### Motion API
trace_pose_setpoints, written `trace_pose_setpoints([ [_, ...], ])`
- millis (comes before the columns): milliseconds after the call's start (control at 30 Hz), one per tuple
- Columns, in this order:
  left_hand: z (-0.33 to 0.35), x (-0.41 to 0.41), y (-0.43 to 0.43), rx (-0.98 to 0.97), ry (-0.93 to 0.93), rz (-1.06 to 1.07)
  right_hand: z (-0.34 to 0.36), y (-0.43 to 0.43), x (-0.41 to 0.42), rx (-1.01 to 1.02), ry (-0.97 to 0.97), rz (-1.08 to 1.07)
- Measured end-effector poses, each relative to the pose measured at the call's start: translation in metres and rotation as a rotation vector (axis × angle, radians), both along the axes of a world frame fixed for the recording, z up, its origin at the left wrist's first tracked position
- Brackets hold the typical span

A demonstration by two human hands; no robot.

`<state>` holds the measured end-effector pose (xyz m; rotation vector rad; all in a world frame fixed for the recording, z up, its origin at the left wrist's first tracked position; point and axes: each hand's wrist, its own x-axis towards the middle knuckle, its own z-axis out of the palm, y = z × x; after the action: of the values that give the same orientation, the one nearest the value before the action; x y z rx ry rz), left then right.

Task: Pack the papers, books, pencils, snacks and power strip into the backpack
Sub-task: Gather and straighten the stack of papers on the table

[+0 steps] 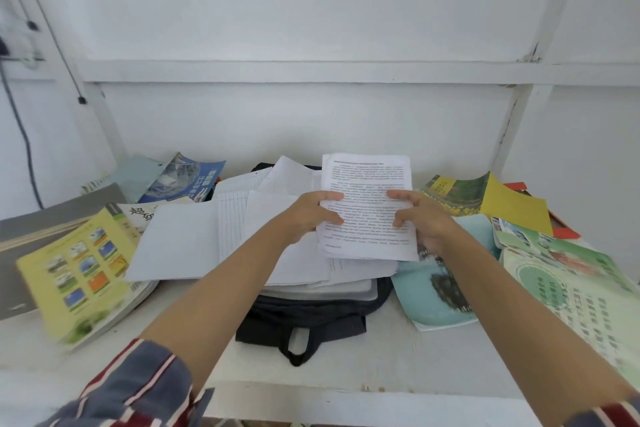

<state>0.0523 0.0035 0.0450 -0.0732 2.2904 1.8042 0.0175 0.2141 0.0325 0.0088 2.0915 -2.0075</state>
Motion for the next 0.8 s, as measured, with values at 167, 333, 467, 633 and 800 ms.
trace_pose_setpoints([
  [167,-0.008,0.016,-0.058,-0.201,0.136,0.152,-0.004,-0.056,0.005,0.125,0.056,0.173],
  [333,-0.037,0.027,-0.093,-0.353,0.115,0.246,-0.024,-0.097,0.015,0.275,0.097,0.269],
  [467,-0.054,0.029,-0.102,-0.444,0.086,0.285,-0.033,-0.111,0.021,0.369,0.101,0.285],
  [633,-0.063,0.029,-0.099,-0.426,0.072,0.294,-0.038,-0.120,0.020,0.428,0.082,0.275],
  [800,-0.059,0.030,-0.098,-0.322,0.091,0.300,-0.036,-0.126,0.017,0.384,0.042,0.247],
])
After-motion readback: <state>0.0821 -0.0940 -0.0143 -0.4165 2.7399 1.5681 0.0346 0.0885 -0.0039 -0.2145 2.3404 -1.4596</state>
